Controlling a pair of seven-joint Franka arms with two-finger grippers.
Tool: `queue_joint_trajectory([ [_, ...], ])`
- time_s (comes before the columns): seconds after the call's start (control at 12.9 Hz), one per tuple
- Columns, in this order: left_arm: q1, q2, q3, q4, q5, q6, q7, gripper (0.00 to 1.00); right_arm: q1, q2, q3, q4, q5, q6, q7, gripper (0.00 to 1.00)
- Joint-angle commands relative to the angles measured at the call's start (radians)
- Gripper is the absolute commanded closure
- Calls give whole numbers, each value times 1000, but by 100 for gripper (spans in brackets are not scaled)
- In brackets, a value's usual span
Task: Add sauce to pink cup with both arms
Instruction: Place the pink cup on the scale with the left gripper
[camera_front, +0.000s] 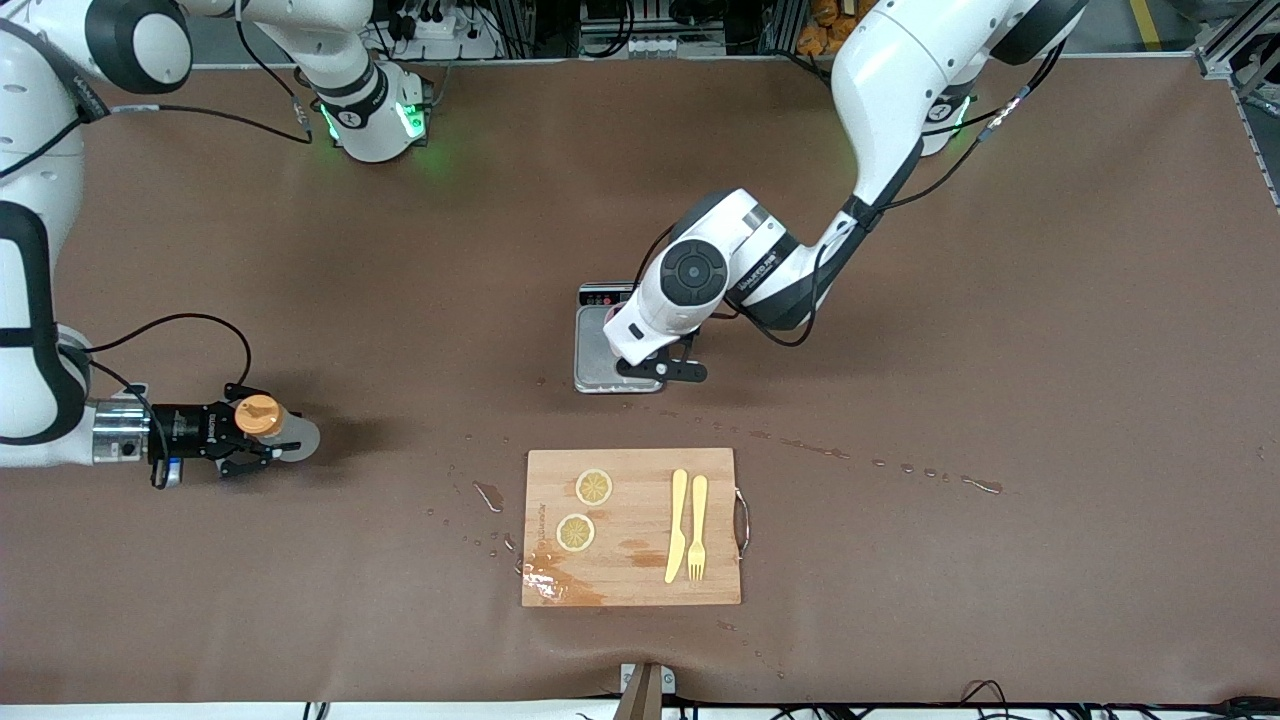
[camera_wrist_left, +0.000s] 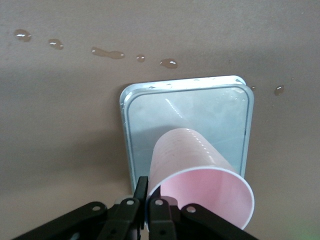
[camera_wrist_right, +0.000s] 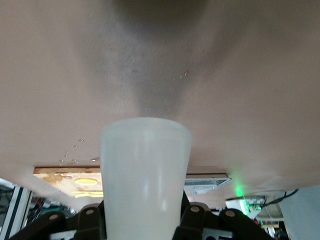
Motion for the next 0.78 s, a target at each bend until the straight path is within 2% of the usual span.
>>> queue_joint_trajectory([
  [0.0,-18,31,17,28,-13,33,-5,87,52,-62,-8,-20,-46,19,94,63],
  [0.08,-18,25,17,28,-12,33,-2,6,57,-62,-8,-20,-47,19,97,63],
  [0.16,-18,16,18,30,-12,33,-5,0,61,-68,-8,-20,-47,20,109,63],
  [0.54,2,-113,18,24,-12,19,-7,0,153,-137,-8,-21,-157,56,271,63],
  [0.7,76,-190,21,22,-12,-16,-13,0,210,-168,-8,-25,-219,73,366,63],
])
